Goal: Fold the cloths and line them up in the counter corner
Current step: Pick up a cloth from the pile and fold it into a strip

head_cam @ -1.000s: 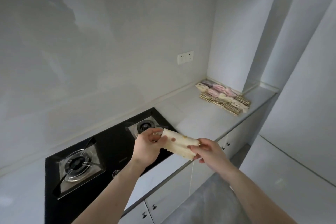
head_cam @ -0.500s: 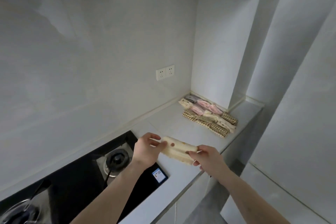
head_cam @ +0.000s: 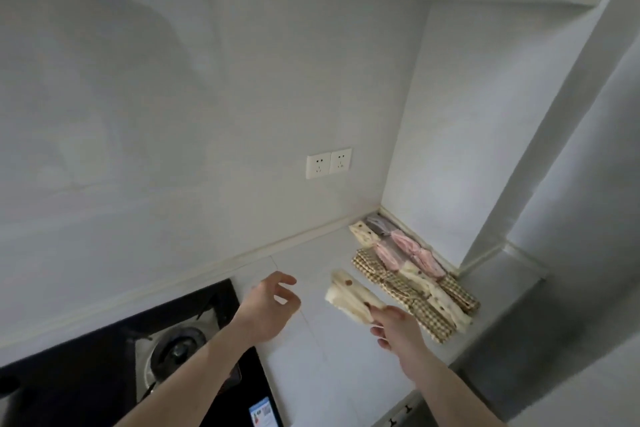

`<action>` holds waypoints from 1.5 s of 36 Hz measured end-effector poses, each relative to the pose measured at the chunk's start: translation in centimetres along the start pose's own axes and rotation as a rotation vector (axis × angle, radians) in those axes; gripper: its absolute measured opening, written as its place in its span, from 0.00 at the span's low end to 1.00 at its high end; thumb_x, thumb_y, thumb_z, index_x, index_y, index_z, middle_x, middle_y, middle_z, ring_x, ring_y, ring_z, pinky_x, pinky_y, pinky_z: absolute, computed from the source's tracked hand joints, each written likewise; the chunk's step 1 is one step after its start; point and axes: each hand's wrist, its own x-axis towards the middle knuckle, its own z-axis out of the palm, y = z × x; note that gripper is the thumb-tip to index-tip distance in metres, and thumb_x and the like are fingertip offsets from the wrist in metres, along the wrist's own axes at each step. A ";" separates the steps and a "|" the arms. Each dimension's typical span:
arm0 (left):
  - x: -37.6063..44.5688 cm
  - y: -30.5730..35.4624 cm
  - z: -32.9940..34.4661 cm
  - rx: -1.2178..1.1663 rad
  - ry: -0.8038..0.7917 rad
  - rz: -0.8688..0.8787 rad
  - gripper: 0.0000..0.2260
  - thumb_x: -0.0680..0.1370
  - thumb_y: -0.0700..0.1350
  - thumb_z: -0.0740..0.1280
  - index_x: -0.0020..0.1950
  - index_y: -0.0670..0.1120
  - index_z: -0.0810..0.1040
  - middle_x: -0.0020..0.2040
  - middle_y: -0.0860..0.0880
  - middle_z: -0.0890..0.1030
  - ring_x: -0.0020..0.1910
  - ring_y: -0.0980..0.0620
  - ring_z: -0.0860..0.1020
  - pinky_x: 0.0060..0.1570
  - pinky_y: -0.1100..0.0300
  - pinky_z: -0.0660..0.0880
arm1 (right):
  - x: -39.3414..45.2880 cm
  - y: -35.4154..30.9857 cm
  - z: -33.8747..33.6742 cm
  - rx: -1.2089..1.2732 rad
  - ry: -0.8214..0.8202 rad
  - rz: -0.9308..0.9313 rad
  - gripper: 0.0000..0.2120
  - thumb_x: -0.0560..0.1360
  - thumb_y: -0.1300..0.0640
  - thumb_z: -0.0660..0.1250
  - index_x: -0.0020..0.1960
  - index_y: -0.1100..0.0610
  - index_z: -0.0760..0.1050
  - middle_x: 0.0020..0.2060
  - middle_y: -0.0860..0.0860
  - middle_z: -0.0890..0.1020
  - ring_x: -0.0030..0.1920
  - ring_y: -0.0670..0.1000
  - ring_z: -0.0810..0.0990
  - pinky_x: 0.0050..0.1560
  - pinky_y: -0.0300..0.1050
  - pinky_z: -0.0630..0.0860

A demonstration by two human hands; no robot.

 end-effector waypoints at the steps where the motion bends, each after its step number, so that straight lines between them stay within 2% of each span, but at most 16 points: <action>1: 0.8 0.0 0.1 0.013 0.019 -0.010 0.10 0.77 0.48 0.69 0.57 0.58 0.76 0.50 0.55 0.83 0.40 0.50 0.84 0.33 0.63 0.78 | 1.6 -0.2 0.0 0.008 -0.002 0.015 0.07 0.75 0.57 0.74 0.49 0.60 0.81 0.39 0.56 0.84 0.36 0.50 0.81 0.35 0.42 0.74; 8: 5.9 0.4 1.4 0.081 0.108 -0.081 0.09 0.77 0.48 0.69 0.56 0.58 0.77 0.49 0.58 0.83 0.41 0.57 0.83 0.43 0.59 0.80 | 13.6 -1.9 0.3 -0.048 -0.056 0.098 0.02 0.76 0.62 0.70 0.47 0.61 0.78 0.35 0.54 0.81 0.33 0.48 0.79 0.29 0.38 0.73; 12: 8.2 0.8 2.9 0.070 0.167 -0.133 0.08 0.77 0.46 0.70 0.54 0.55 0.78 0.47 0.57 0.84 0.34 0.60 0.80 0.36 0.64 0.77 | 19.6 -3.0 1.1 -0.152 -0.102 0.124 0.09 0.78 0.63 0.66 0.39 0.58 0.74 0.29 0.52 0.76 0.26 0.46 0.72 0.19 0.34 0.64; 17: 10.6 1.3 4.9 0.096 0.176 -0.187 0.08 0.77 0.47 0.69 0.55 0.56 0.78 0.47 0.58 0.83 0.36 0.61 0.79 0.35 0.69 0.73 | 25.0 -3.5 2.0 -0.300 -0.116 0.114 0.10 0.77 0.63 0.64 0.36 0.60 0.74 0.27 0.53 0.76 0.26 0.50 0.71 0.25 0.38 0.63; 23: 11.9 1.0 5.1 0.126 0.213 -0.245 0.08 0.76 0.47 0.69 0.54 0.57 0.78 0.46 0.60 0.83 0.36 0.59 0.80 0.37 0.66 0.76 | 30.1 -5.6 3.6 -0.397 -0.152 0.025 0.17 0.79 0.61 0.62 0.31 0.56 0.70 0.22 0.50 0.72 0.23 0.50 0.67 0.26 0.38 0.59; 25: 12.2 0.7 4.9 0.127 0.227 -0.269 0.08 0.76 0.48 0.69 0.52 0.59 0.77 0.46 0.61 0.83 0.36 0.60 0.79 0.40 0.64 0.78 | 31.3 -7.1 4.0 -0.407 -0.187 0.045 0.14 0.79 0.58 0.62 0.34 0.57 0.73 0.26 0.52 0.75 0.25 0.51 0.71 0.27 0.38 0.65; 29: 12.8 0.6 4.7 0.128 0.263 -0.295 0.08 0.76 0.47 0.70 0.53 0.58 0.78 0.46 0.61 0.83 0.37 0.59 0.79 0.43 0.63 0.78 | 33.5 -9.1 4.8 -0.345 -0.224 0.069 0.05 0.77 0.60 0.65 0.43 0.58 0.77 0.37 0.54 0.81 0.35 0.52 0.81 0.42 0.48 0.81; 31: 12.9 0.6 4.8 0.134 0.276 -0.304 0.08 0.76 0.48 0.70 0.54 0.57 0.78 0.46 0.60 0.83 0.38 0.59 0.80 0.43 0.64 0.77 | 34.5 -9.2 5.2 -0.363 -0.225 0.081 0.06 0.78 0.61 0.65 0.42 0.58 0.77 0.37 0.55 0.81 0.35 0.52 0.82 0.43 0.50 0.82; 34: 13.0 0.4 4.9 0.131 0.275 -0.316 0.08 0.76 0.49 0.69 0.54 0.58 0.78 0.47 0.61 0.82 0.39 0.58 0.81 0.41 0.65 0.78 | 35.2 -8.8 5.8 -0.428 -0.128 0.065 0.08 0.78 0.58 0.67 0.46 0.63 0.80 0.36 0.57 0.82 0.31 0.52 0.80 0.35 0.46 0.75; 37: 12.9 0.0 5.1 0.140 0.273 -0.328 0.08 0.77 0.48 0.69 0.55 0.58 0.78 0.48 0.61 0.81 0.41 0.59 0.81 0.42 0.66 0.77 | 34.2 -8.5 6.2 -0.504 -0.045 -0.028 0.17 0.78 0.52 0.69 0.56 0.67 0.79 0.51 0.58 0.83 0.50 0.56 0.81 0.53 0.47 0.73; 42: 12.4 -1.0 5.2 0.155 0.269 -0.365 0.07 0.76 0.50 0.69 0.54 0.59 0.78 0.47 0.62 0.82 0.41 0.59 0.81 0.46 0.63 0.79 | 38.4 -6.9 7.4 -0.538 -0.092 0.082 0.09 0.69 0.61 0.67 0.35 0.67 0.75 0.30 0.58 0.77 0.36 0.57 0.78 0.40 0.47 0.73; 44: 12.2 -1.5 5.1 0.144 0.269 -0.381 0.08 0.77 0.50 0.69 0.55 0.59 0.79 0.47 0.62 0.82 0.41 0.59 0.81 0.45 0.64 0.79 | 42.4 -5.5 8.1 -0.538 -0.155 0.120 0.07 0.64 0.61 0.64 0.35 0.66 0.77 0.29 0.59 0.77 0.35 0.58 0.78 0.41 0.49 0.73; 47: 11.9 -1.9 4.7 0.124 0.281 -0.391 0.09 0.77 0.49 0.69 0.56 0.57 0.79 0.48 0.61 0.82 0.41 0.58 0.81 0.45 0.65 0.78 | 39.6 -7.7 8.0 -0.464 -0.226 0.115 0.04 0.74 0.64 0.64 0.42 0.61 0.77 0.35 0.57 0.79 0.39 0.57 0.81 0.46 0.52 0.81; 50: 11.5 -2.0 4.3 0.118 0.295 -0.396 0.09 0.77 0.49 0.70 0.57 0.56 0.79 0.49 0.61 0.82 0.43 0.59 0.80 0.47 0.65 0.77 | 38.0 -8.4 7.6 -0.389 -0.256 0.080 0.03 0.74 0.63 0.65 0.42 0.59 0.75 0.38 0.57 0.81 0.39 0.55 0.83 0.50 0.55 0.84; 52: 11.3 -2.0 4.2 0.113 0.295 -0.402 0.08 0.78 0.49 0.70 0.57 0.56 0.79 0.48 0.60 0.82 0.44 0.60 0.80 0.47 0.65 0.76 | 38.6 -7.7 7.8 -0.436 -0.222 0.070 0.05 0.72 0.59 0.64 0.42 0.61 0.75 0.35 0.58 0.80 0.36 0.56 0.81 0.44 0.54 0.83; 54: 10.9 -2.1 4.0 0.109 0.291 -0.411 0.08 0.78 0.49 0.69 0.56 0.56 0.79 0.48 0.60 0.82 0.45 0.60 0.80 0.49 0.63 0.78 | 39.4 -6.7 8.0 -0.519 -0.153 0.071 0.15 0.67 0.54 0.59 0.45 0.66 0.72 0.31 0.59 0.77 0.31 0.57 0.78 0.37 0.49 0.77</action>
